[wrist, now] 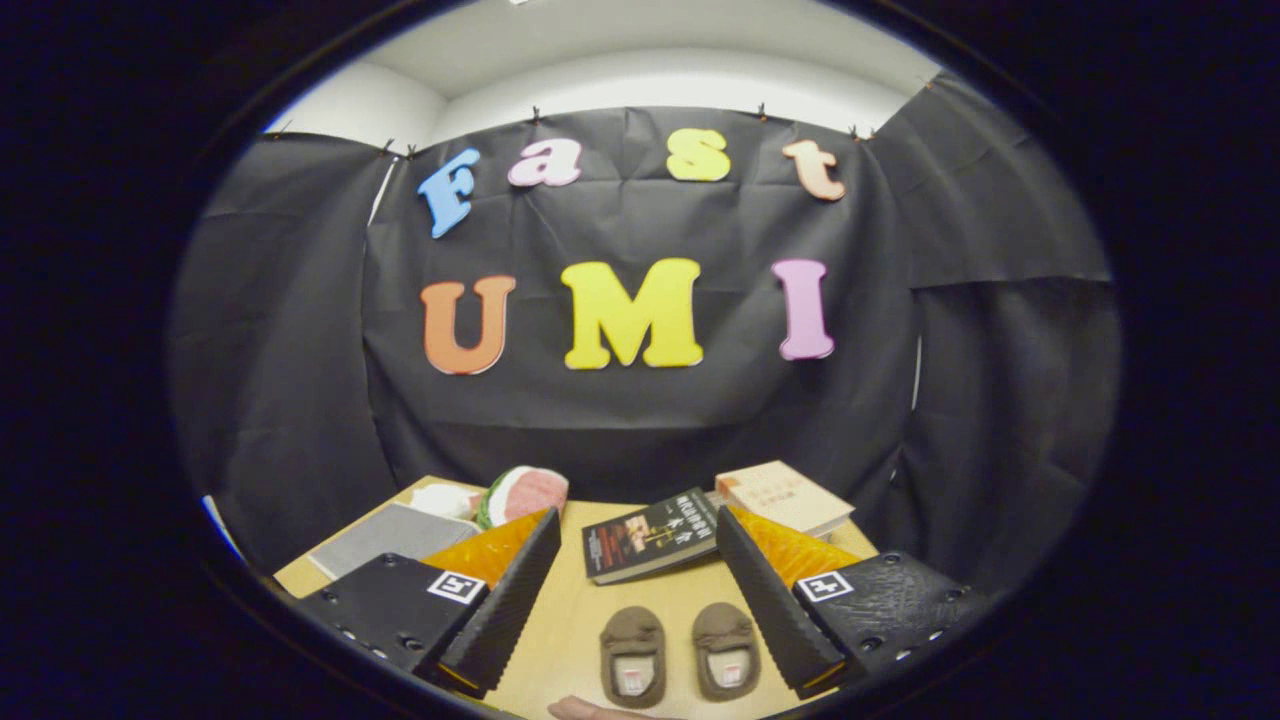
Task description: Open the storage box then place both shoes into the box .Put the left shoe in first, then the right shoe, with the right side of both shoes facing outward in a uniform manner.
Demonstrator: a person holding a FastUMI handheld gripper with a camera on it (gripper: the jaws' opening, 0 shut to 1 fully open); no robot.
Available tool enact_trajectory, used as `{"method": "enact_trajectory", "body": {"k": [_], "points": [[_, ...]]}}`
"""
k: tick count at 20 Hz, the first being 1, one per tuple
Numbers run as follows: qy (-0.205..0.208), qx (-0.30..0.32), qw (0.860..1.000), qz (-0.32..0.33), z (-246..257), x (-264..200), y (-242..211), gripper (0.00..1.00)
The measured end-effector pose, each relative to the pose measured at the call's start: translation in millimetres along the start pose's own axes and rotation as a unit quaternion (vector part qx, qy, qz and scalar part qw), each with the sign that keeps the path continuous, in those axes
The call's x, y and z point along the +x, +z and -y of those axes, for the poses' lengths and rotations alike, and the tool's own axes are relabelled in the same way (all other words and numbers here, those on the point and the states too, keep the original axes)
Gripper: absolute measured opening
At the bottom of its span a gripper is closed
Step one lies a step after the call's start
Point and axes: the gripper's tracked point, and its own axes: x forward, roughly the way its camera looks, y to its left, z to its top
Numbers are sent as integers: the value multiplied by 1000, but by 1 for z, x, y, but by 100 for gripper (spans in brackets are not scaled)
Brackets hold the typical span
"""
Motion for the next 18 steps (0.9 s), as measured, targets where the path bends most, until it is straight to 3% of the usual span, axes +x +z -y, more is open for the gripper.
{"method": "enact_trajectory", "body": {"k": [3,5,7,11,14,18], "points": [[84,36,992,-85,-50,40,-54,96],[168,87,968,-166,-97,60,-89,96],[215,133,940,-231,-130,78,-111,96],[250,208,891,-318,-163,120,-146,95],[284,280,830,-389,-198,130,-164,95],[272,310,801,-435,-201,141,-189,94]]}}
